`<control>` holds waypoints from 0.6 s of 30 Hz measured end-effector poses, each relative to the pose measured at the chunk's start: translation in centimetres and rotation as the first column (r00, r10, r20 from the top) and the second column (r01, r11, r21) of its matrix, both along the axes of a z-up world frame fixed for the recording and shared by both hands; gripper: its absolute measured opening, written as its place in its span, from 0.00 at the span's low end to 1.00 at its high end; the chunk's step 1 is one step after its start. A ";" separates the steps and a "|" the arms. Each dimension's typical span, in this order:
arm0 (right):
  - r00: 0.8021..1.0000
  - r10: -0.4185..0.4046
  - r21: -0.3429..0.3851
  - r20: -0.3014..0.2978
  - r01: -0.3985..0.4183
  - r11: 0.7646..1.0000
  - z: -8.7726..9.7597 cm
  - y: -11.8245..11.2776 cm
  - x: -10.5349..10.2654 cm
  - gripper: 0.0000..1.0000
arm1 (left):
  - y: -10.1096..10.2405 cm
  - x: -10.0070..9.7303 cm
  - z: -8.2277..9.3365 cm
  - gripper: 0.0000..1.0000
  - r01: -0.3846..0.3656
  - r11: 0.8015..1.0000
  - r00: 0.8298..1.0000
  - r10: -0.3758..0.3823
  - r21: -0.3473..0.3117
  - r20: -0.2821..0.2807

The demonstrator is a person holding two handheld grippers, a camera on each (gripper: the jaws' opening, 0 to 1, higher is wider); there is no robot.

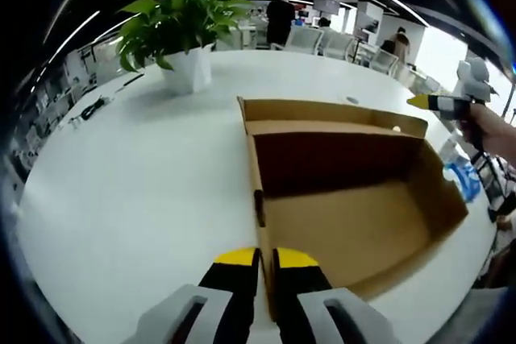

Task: Operate the shoe box by opening the lid, removing the specified soft item, and placing it in the target area until the item is outside and the box remains undamaged.

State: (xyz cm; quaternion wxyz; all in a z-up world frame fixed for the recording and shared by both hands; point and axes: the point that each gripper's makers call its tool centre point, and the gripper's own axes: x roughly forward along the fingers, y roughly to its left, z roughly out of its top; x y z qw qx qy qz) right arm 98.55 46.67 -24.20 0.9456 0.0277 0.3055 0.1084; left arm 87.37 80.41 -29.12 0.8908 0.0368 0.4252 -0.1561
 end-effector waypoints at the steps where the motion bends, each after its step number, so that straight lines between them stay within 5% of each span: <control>1: 1.000 -0.002 0.003 -0.009 0.002 1.000 -0.2 0.0 0.1 0.26 | 0.0 0.1 0.0 0.07 0.000 1.000 1.000 0.000 0.000 0.000; 18: 0.982 0.046 0.006 -0.185 -0.046 0.999 -4.2 0.7 1.5 0.20 | -0.4 -0.4 0.2 0.06 -0.005 1.000 1.000 0.005 -0.002 0.008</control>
